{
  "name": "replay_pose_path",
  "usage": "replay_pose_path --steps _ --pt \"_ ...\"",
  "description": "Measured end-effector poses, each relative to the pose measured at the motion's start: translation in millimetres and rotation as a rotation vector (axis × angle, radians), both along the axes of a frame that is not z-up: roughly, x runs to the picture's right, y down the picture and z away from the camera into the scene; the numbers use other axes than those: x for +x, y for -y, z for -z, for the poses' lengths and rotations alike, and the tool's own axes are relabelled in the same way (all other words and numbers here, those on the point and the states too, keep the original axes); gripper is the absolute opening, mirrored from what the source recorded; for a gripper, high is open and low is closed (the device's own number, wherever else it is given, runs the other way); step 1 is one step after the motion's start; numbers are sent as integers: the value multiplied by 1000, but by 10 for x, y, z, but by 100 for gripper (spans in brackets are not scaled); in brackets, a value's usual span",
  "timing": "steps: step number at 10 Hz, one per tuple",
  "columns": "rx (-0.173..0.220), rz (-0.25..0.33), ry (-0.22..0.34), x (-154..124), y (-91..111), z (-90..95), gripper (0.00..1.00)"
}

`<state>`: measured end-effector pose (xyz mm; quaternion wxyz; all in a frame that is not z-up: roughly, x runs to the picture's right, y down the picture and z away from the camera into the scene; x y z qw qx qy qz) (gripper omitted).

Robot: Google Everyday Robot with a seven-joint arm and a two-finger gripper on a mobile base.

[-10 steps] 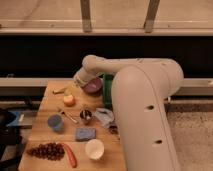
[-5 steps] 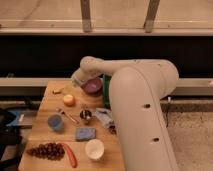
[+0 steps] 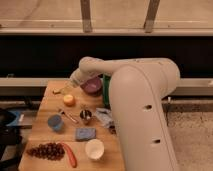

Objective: Place banana in paper cup

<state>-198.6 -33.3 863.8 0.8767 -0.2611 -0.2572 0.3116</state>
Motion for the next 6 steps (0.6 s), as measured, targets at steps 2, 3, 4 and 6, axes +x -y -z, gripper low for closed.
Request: replay_pose_path --steps 2,3,4,6 --pt "-19 -26 15 -34 -41 -76 80" --pt "-24 -31 30 -113 -57 -115 80" --pt "-29 -33 43 -209 -50 -152 80" --pt "-38 -33 55 -320 -47 -243 80"
